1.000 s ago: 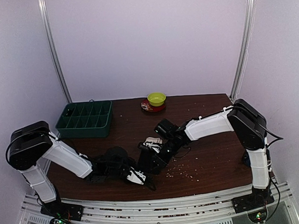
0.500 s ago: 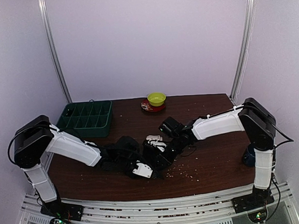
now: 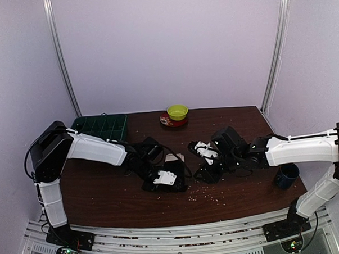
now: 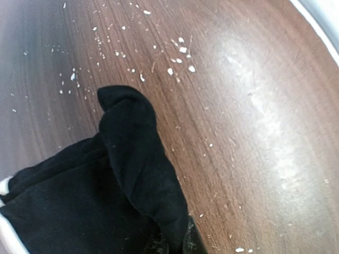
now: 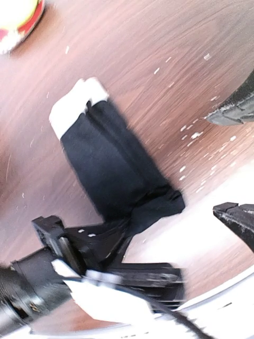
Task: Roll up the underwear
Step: Roll the underwear at the center of the board.
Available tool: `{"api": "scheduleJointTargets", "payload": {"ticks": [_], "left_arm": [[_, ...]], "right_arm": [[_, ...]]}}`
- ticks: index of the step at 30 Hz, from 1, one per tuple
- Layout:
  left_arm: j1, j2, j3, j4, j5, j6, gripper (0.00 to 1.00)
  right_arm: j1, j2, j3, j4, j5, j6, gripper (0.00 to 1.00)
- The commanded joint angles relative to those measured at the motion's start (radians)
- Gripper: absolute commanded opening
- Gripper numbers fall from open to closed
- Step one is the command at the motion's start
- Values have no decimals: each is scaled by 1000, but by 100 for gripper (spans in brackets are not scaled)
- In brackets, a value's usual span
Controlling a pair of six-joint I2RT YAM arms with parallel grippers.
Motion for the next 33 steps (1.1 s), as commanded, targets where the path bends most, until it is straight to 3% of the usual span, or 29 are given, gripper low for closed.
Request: {"api": "scheduleJointTargets", "payload": {"ticks": [1, 7, 14, 18, 24, 33], "left_arm": [[60, 136, 73, -311, 153, -41, 0], [135, 233, 203, -425, 300, -63, 0], [182, 313, 300, -530, 382, -52, 0], [184, 337, 322, -546, 385, -66, 0], [186, 363, 341, -556, 387, -78, 0], [186, 368, 345, -570, 398, -66, 0]], "right_arm": [[48, -123, -111, 104, 221, 22, 52], [213, -178, -176, 137, 394, -62, 52], [403, -24, -116, 158, 527, -198, 53], [428, 148, 4, 118, 607, -276, 53], [429, 390, 167, 58, 739, -374, 43], [420, 529, 196, 123, 795, -431, 42]]}}
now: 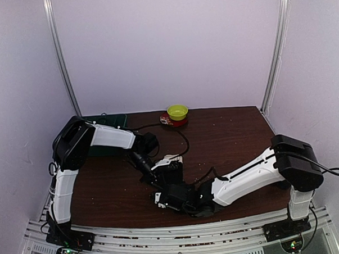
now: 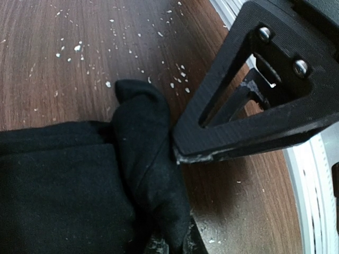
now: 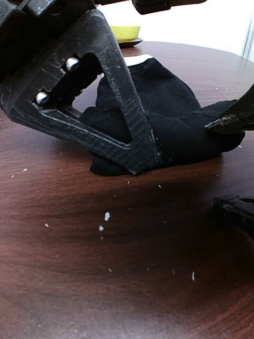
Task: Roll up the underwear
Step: Roll the underwear at the center of the board.
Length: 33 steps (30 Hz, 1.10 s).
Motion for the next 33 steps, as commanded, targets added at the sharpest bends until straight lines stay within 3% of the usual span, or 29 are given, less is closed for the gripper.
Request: {"api": "scheduleJointTargets", "payload": {"ticks": [1, 9, 16, 21, 33], "left_arm": [[2, 63, -22, -67, -101, 0, 0], [4, 73, -19, -70, -103, 3, 0], [5, 73, -18, -82, -96, 15, 0], [6, 74, -18, -92, -98, 29, 0], [7, 66, -26, -106, -111, 73, 0]], "right_arm": [[-6, 46, 3, 17, 74, -35, 42], [-18, 89, 1, 33, 71, -46, 40], [-24, 89, -12, 68, 77, -72, 52], [-30, 57, -59, 115, 65, -101, 53], [-49, 86, -11, 30, -10, -55, 11]]}}
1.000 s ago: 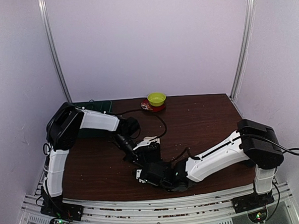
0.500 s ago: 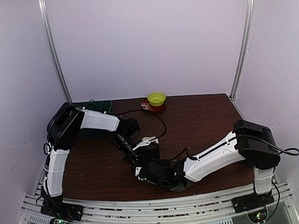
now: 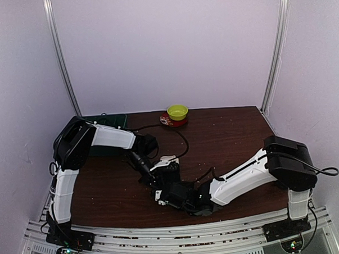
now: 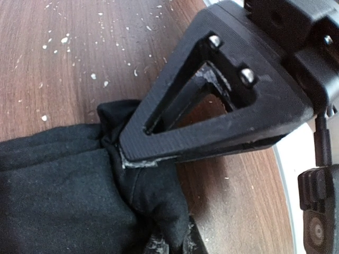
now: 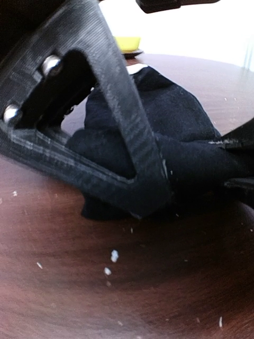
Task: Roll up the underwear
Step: Roll the underwear at the center of the board.
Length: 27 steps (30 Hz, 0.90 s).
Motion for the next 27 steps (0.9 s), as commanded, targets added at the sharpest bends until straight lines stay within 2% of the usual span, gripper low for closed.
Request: {"api": "scheduleJointTargets", "payload": {"ticks": [1, 4, 8, 11, 15, 21, 27], "left_arm": [[3, 46, -37, -36, -137, 35, 0], [2, 5, -71, 27, -180, 11, 6], [3, -81, -141, 142, -271, -29, 27], [3, -176, -209, 232, -332, -42, 48], [5, -321, -300, 340, -389, -34, 67], [27, -575, -508, 569, -427, 27, 70], [27, -788, -742, 820, -421, 152, 72]], "right_arm": [[-17, 32, 15, -123, -83, 45, 9], [-19, 23, 40, -191, -152, 86, 5], [-20, 17, 76, -273, -225, 140, 1], [-21, 12, 91, -327, -282, 176, 0], [-24, 0, 107, -376, -378, 215, 0], [-45, 3, 149, -468, -524, 276, 0], [-102, 24, 190, -542, -745, 326, 0]]}}
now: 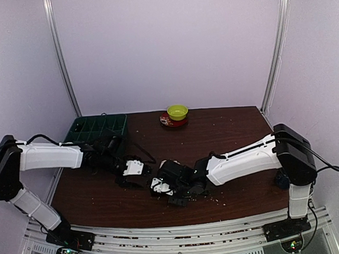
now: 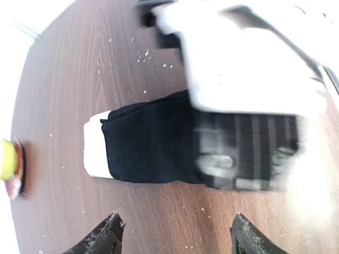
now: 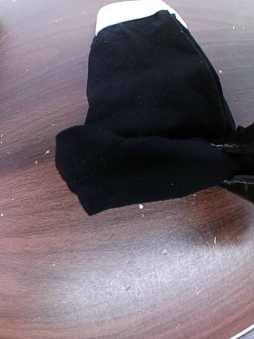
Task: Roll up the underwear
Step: Roll the underwear at the center of the board.
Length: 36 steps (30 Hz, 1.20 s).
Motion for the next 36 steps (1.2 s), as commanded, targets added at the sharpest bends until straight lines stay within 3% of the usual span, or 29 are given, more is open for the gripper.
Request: {"api": "scheduleJointTargets", "payload": {"ticks": [1, 7, 14, 21, 27, 31, 36], "left_arm": [[-10, -153, -205, 306, -18, 173, 72], [-138, -157, -317, 462, -173, 184, 69], [-262, -116, -368, 602, -325, 162, 62], [-283, -43, -339, 614, -369, 120, 59], [-288, 28, -328, 634, -425, 119, 50], [-288, 58, -317, 641, -453, 104, 40], [-290, 75, -285, 541, -424, 110, 14]], "right_arm": [[-48, 75, 7, -190, -344, 68, 0], [-132, 133, 60, -248, -517, 99, 0], [-180, 164, 104, -291, -556, 105, 0], [-191, 179, 115, -290, -550, 102, 0], [-202, 176, 110, -286, -551, 98, 0], [-205, 176, 107, -285, -546, 92, 0], [-213, 157, 103, -281, -523, 93, 0]]}}
